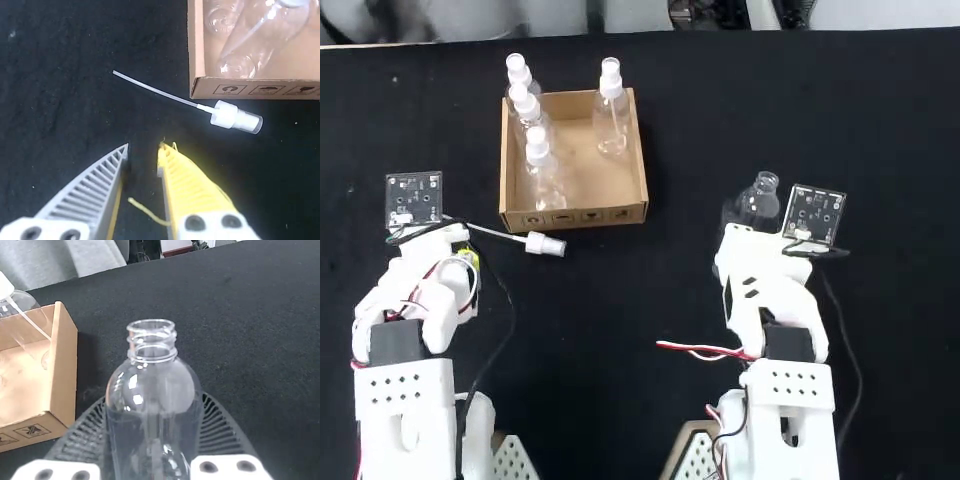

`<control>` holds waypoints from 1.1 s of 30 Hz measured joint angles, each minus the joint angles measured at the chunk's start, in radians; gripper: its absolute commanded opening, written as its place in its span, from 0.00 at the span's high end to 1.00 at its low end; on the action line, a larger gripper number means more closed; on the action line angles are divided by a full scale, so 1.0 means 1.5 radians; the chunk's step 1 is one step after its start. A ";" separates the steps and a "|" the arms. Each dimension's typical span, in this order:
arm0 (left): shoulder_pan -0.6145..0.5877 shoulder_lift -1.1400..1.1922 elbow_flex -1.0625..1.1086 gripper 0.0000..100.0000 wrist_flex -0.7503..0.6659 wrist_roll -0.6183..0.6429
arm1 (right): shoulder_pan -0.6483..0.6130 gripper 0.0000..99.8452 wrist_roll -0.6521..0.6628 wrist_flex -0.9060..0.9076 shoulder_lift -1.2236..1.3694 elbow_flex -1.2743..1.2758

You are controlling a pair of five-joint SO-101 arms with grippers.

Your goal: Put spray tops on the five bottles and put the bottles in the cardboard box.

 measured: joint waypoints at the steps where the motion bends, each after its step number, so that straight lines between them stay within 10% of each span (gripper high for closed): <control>1: 0.006 0.013 -0.004 0.91 0.001 -0.004 | 0.000 0.91 0.000 0.000 0.000 0.000; 33: 0.125 0.433 -0.264 0.83 0.138 -0.154 | 0.000 0.91 0.000 0.000 0.000 0.000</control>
